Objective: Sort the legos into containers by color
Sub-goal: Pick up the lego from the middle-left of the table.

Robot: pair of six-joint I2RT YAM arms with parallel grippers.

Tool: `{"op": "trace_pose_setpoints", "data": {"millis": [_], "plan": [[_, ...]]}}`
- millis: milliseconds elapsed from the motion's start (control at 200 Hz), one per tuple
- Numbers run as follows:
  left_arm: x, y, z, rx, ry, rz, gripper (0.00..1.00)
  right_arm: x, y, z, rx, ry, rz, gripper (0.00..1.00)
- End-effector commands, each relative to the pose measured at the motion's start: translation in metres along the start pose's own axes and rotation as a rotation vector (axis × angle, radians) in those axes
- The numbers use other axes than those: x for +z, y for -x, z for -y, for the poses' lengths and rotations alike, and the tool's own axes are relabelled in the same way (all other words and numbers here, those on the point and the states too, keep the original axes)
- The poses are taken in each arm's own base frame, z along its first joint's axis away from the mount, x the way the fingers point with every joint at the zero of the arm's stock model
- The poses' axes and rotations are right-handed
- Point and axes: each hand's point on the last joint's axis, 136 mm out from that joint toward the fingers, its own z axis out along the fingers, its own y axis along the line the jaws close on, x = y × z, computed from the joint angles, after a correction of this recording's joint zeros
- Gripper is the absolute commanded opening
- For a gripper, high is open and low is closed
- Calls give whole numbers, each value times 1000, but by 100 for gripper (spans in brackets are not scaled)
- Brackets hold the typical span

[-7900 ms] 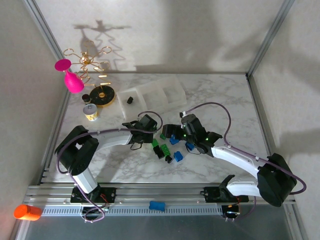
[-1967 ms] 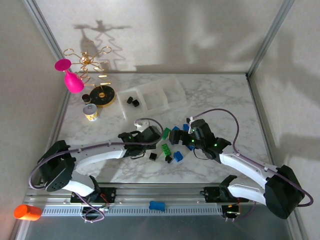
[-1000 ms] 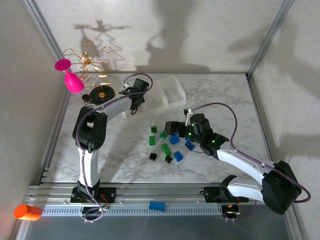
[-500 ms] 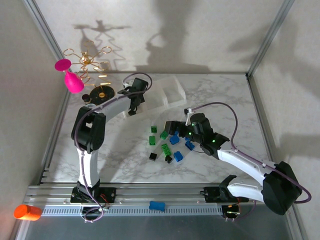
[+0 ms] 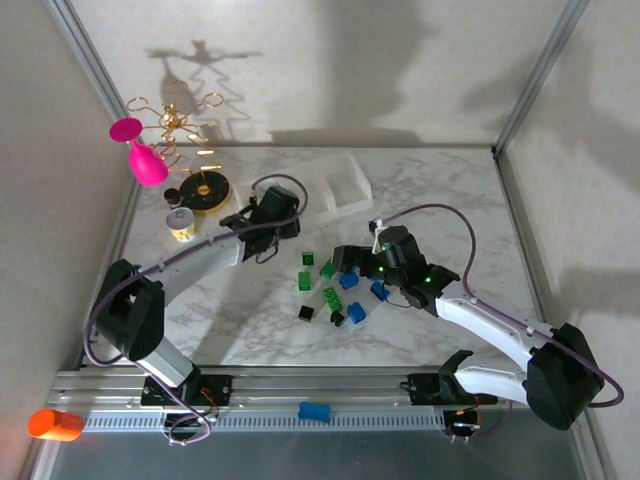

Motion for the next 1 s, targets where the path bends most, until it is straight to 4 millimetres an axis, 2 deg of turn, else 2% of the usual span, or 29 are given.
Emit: {"op": "trace_pose_setpoints", "data": {"millis": [0,280,355,486,596,761,911,996], "plan": [[-15,-33,2,9,-25,-70,56,-1,-15,8,9,-16,-60,99],[-35,-111,16,58,-75,-205,60,-8,-50,20,61,-2,-133,99],[-37,-129,18,89,-65,-235,61,-12,-53,17,57,20,-139,99],[-40,-162,16,135,-59,-298,62,-18,-58,29,64,-20,-126,99],[-41,-186,15,189,-65,-350,62,-23,-58,31,72,-21,-106,99],[-39,-208,13,263,-49,-384,62,-22,-58,32,74,-27,-100,99],[-31,-218,10,296,-18,-395,60,-21,-57,33,76,-33,-97,99],[-26,-220,9,297,-6,-388,56,-21,-56,33,76,-33,-92,99]]}}
